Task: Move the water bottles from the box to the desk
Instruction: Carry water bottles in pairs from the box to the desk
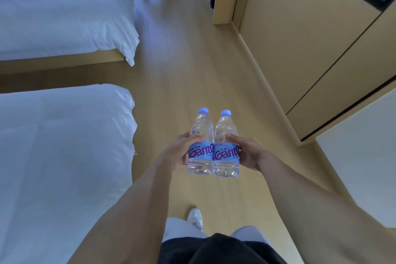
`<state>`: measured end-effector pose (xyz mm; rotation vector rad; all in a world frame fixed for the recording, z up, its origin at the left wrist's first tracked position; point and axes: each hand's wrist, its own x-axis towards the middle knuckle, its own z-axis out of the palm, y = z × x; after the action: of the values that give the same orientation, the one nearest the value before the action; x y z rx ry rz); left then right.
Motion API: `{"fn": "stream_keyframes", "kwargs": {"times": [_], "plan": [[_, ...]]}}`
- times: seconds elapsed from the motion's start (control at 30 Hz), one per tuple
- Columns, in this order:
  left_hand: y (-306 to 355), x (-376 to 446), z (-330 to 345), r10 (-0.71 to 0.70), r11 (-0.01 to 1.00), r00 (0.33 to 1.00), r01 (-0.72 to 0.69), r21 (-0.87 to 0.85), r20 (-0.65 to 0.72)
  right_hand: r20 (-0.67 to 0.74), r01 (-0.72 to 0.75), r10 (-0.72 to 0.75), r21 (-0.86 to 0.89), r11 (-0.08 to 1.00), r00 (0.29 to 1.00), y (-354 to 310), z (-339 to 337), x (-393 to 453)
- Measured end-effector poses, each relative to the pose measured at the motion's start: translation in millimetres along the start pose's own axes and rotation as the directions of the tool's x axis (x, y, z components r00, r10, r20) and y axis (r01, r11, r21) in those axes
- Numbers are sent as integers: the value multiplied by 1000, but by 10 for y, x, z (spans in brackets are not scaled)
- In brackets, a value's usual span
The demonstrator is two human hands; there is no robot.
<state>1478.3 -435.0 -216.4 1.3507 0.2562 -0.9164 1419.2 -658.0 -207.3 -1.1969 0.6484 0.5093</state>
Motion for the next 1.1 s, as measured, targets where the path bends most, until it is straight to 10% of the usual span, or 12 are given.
{"fn": "stream_keyframes", "kwargs": {"times": [1.1], "plan": [[4173, 3629, -794, 164, 985, 960, -170, -10, -226, 138, 31, -6, -182, 983, 990, -4432, 176, 4083]]}}
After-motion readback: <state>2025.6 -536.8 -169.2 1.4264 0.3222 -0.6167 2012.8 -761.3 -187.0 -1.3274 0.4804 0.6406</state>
